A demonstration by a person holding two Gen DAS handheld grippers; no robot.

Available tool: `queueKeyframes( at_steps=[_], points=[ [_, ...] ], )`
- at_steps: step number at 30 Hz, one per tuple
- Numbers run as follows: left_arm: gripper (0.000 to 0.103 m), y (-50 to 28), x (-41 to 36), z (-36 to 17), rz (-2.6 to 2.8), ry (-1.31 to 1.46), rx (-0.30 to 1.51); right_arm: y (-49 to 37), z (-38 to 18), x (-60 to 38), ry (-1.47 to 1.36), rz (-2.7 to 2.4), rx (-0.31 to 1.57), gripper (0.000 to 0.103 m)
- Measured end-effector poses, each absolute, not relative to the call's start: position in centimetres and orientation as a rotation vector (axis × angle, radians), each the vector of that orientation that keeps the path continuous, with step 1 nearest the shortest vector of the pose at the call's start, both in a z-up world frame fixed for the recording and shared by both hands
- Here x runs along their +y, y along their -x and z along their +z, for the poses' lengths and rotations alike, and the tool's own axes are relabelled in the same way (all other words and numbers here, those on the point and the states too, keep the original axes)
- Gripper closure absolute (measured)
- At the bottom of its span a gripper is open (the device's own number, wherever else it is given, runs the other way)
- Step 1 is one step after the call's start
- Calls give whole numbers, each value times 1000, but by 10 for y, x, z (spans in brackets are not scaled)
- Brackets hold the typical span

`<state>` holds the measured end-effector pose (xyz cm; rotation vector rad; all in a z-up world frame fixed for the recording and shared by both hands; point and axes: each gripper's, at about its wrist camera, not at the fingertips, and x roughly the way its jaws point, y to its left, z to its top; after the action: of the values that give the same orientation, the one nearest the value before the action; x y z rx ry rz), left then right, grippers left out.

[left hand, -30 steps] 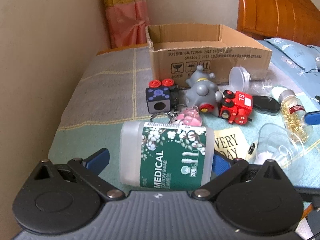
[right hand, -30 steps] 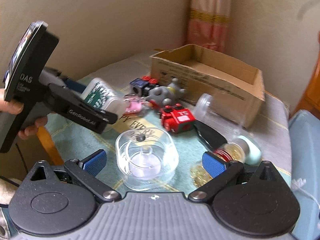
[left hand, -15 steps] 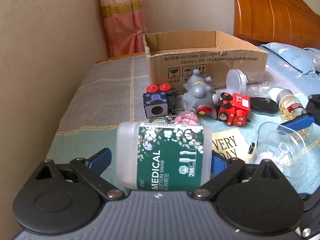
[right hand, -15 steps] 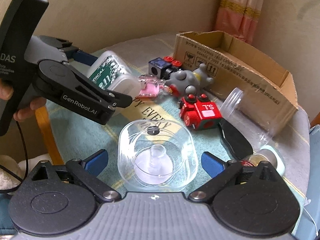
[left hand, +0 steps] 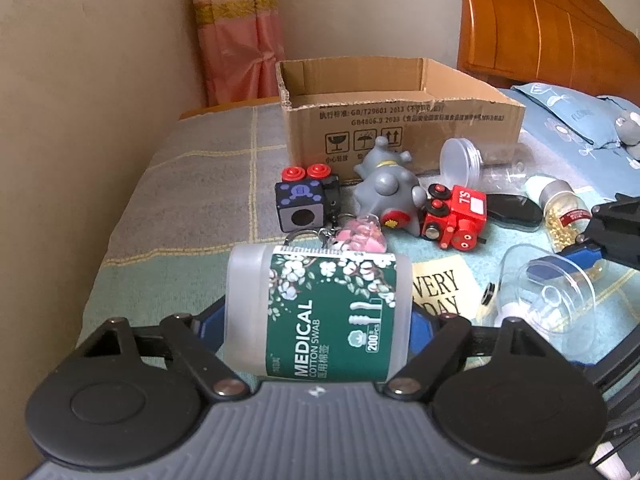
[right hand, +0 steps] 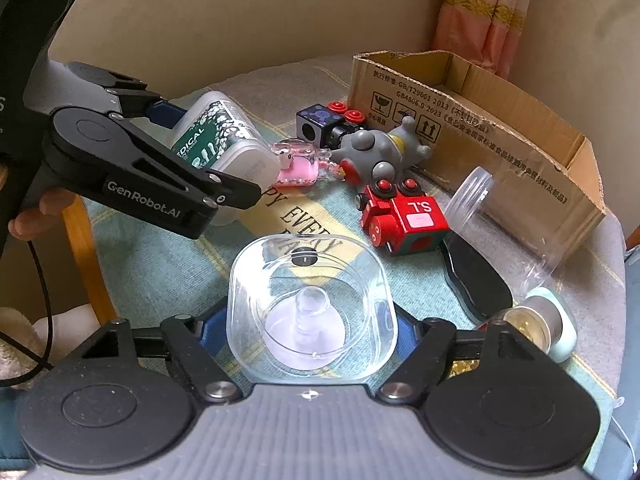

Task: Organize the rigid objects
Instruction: 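Grasp the MEDICAL swab tub with left tool while right tool grasps the clear container, then carry the swab tub with left tool while right tool carries the clear container into the box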

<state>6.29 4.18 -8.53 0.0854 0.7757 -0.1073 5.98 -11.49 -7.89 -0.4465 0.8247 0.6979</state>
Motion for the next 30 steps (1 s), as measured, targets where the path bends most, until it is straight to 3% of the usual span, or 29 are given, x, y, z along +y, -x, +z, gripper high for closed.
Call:
queueKeyframes(
  at_steps=[14, 30],
  points=[
    [21, -70, 38, -50, -189, -173, 801, -69, -62, -131, 399, 650, 825, 23],
    [21, -137, 24, 7, -268, -217, 784, -106, 1, -153, 352, 607, 709, 23]
  ],
)
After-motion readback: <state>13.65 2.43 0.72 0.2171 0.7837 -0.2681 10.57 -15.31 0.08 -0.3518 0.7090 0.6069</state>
